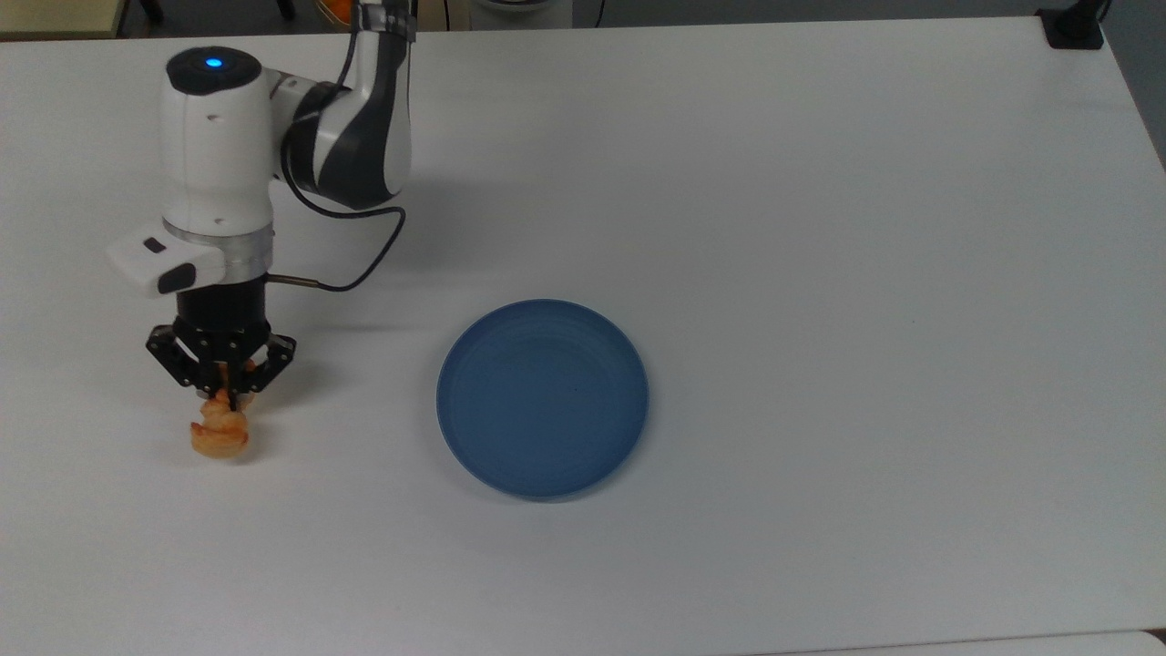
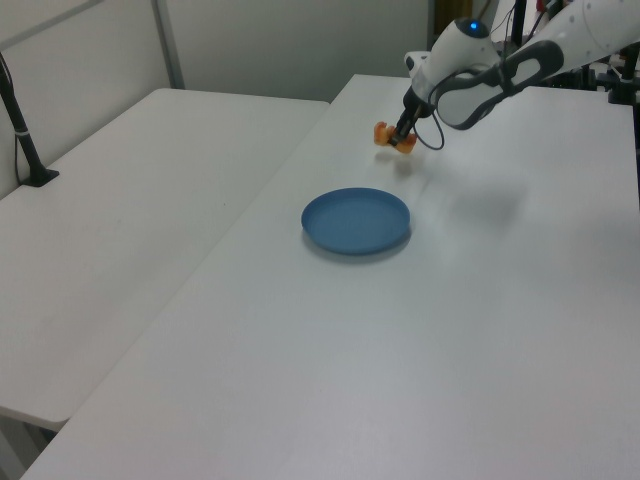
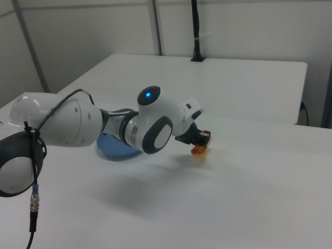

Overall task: Put the bread on the table
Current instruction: 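Lower the bread roll onto the table surface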

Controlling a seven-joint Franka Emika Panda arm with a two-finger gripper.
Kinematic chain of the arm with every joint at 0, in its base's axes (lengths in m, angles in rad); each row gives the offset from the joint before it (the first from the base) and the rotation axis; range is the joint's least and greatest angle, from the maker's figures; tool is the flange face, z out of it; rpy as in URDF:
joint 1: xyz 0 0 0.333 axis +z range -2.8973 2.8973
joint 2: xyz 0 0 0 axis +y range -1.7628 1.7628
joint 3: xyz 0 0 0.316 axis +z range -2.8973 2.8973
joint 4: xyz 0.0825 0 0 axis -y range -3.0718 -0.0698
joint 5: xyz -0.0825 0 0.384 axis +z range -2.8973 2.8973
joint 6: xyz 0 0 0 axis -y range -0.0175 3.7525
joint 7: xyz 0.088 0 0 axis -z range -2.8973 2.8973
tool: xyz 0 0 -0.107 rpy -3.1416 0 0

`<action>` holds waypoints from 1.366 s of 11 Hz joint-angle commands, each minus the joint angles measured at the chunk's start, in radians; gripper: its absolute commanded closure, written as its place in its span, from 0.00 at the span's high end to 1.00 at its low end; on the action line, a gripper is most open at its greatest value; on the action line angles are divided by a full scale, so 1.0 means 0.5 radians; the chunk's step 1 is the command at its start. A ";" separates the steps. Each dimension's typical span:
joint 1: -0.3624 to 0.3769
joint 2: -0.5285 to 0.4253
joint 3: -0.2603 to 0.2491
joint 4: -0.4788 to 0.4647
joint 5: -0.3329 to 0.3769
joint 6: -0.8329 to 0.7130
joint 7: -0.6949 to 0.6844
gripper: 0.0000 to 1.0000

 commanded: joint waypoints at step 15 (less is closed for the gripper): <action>-0.013 0.043 0.063 0.043 0.002 0.053 -0.052 0.91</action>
